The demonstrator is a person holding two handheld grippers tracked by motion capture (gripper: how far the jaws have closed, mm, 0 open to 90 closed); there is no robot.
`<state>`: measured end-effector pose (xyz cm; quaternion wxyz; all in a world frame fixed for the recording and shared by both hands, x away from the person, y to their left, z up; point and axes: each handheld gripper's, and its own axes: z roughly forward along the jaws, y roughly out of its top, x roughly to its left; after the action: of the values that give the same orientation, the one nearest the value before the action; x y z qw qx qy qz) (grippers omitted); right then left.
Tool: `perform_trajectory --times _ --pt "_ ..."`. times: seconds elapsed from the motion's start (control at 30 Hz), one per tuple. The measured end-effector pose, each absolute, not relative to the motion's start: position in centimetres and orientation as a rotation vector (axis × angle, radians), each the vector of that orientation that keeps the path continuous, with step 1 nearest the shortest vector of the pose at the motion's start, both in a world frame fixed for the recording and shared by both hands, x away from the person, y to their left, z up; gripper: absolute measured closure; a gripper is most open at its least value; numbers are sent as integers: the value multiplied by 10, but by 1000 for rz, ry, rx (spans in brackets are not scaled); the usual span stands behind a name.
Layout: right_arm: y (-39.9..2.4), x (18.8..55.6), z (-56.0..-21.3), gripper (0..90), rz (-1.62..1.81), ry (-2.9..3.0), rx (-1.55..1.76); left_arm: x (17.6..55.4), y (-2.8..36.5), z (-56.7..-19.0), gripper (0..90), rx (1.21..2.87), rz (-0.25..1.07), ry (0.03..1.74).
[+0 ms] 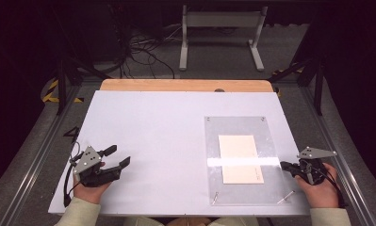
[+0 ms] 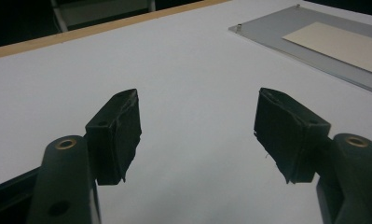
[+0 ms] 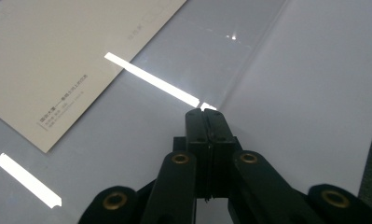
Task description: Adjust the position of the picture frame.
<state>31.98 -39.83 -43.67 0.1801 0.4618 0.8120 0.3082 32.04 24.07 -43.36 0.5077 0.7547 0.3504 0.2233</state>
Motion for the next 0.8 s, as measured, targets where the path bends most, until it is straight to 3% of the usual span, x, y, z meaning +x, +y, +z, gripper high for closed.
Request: perform_trajectory --times 0.57,0.8 --pt "-400 317 -440 900 916 2334 1392 320 240 -434 319 1819 541 851" --pt "-380 320 -444 900 988 2387 1366 320 240 -434 319 1820 549 847"
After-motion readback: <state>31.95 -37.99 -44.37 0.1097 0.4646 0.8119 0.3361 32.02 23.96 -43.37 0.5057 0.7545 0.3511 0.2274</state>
